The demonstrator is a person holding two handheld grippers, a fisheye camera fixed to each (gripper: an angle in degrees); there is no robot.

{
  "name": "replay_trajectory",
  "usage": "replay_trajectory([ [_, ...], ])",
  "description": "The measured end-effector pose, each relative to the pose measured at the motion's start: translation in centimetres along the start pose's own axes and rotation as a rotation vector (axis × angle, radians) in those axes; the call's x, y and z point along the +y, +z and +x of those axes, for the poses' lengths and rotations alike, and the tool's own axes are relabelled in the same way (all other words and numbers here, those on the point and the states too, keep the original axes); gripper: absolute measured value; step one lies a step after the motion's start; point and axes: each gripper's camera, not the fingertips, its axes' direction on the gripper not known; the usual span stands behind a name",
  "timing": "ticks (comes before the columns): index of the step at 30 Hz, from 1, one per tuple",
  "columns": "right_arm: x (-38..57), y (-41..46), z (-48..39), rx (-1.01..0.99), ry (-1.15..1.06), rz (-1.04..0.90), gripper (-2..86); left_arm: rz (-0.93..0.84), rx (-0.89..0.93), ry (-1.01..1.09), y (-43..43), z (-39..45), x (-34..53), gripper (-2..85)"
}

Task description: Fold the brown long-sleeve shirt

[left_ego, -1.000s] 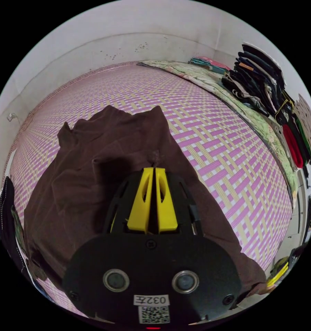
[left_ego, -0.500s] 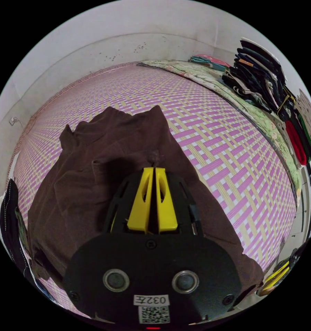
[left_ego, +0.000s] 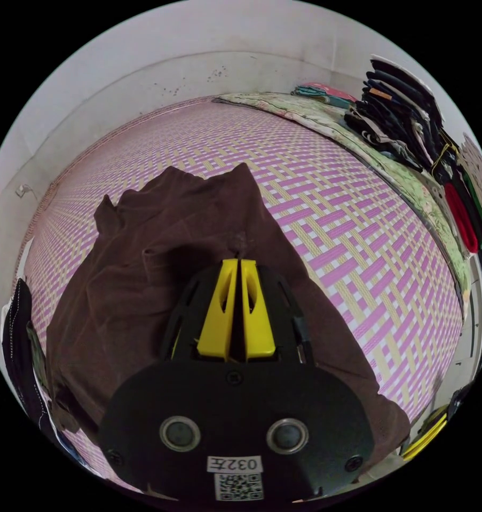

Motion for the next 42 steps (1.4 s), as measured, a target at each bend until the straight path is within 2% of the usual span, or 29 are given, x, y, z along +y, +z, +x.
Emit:
replay_trajectory([
  [3, -0.7, 2.8, -0.5, 0.02, -0.017, -0.164, 5.3, 0.001, 0.02, -0.01, -0.3, -2.1, 0.3, -1.0],
  [6, -0.5, 1.3, -1.5, -0.056, -0.068, -0.077, 4.8, 0.009, 0.121, -0.056, -0.6, -5.7, 0.7, -1.0],
  [9, 0.3, -1.6, -0.8, -0.028, -0.023, 0.029, 4.5, 0.107, 0.376, -0.158, -2.1, -12.1, 2.6, -1.0],
  [11, 1.3, -3.3, 0.3, -0.033, 0.025, 0.075, 4.3, 0.287, 0.622, -0.319, -4.8, -19.1, 6.0, -1.0],
  [14, 2.1, -4.8, 1.2, -0.047, 0.049, 0.114, 4.1, 0.548, 0.819, -0.511, -8.4, -27.8, 12.6, -1.0],
  [20, 1.6, -6.8, 2.3, -0.045, 0.047, 0.171, 4.0, 0.813, 0.658, -0.915, -14.1, -39.6, 28.8, -1.0],
  [23, 0.8, -7.1, 3.1, -0.053, 0.043, 0.175, 3.9, 0.846, 0.622, -1.021, -15.2, -41.9, 33.9, -1.0],
  [26, -0.2, -7.3, 3.8, -0.072, 0.045, 0.182, 3.9, 0.857, 0.551, -1.035, -16.2, -42.0, 35.2, -0.9],
  [27, -0.4, -7.4, 3.9, -0.074, 0.046, 0.186, 3.9, 0.867, 0.555, -1.009, -16.5, -41.9, 34.9, -1.0],
  [30, -1.4, -7.7, 4.2, -0.073, 0.043, 0.197, 3.9, 0.846, 0.677, -0.705, -18.8, -39.4, 30.0, -1.0],
  [32, -1.9, -7.9, 4.2, -0.057, 0.041, 0.194, 3.9, 0.783, 0.792, -0.348, -21.5, -33.8, 25.3, -1.1],
  [33, -2.0, -7.9, 4.2, -0.053, 0.042, 0.194, 3.9, 0.762, 0.823, -0.246, -22.2, -31.8, 24.4, -1.1],
  [35, -2.0, -8.2, 4.4, -0.036, 0.052, 0.199, 3.9, 0.661, 0.92, 0.188, -24.7, -22.8, 23.2, -1.2],
  [38, -1.6, -8.8, 5.3, -0.031, 0.081, 0.218, 3.9, 0.439, 0.867, 0.413, -22.5, -13.7, 25.1, -1.0],
  [42, -1.6, -9.2, 6.4, -0.041, 0.113, 0.221, 3.9, 0.2, 0.809, 0.43, -15.6, -10.0, 26.8, -1.0],
])
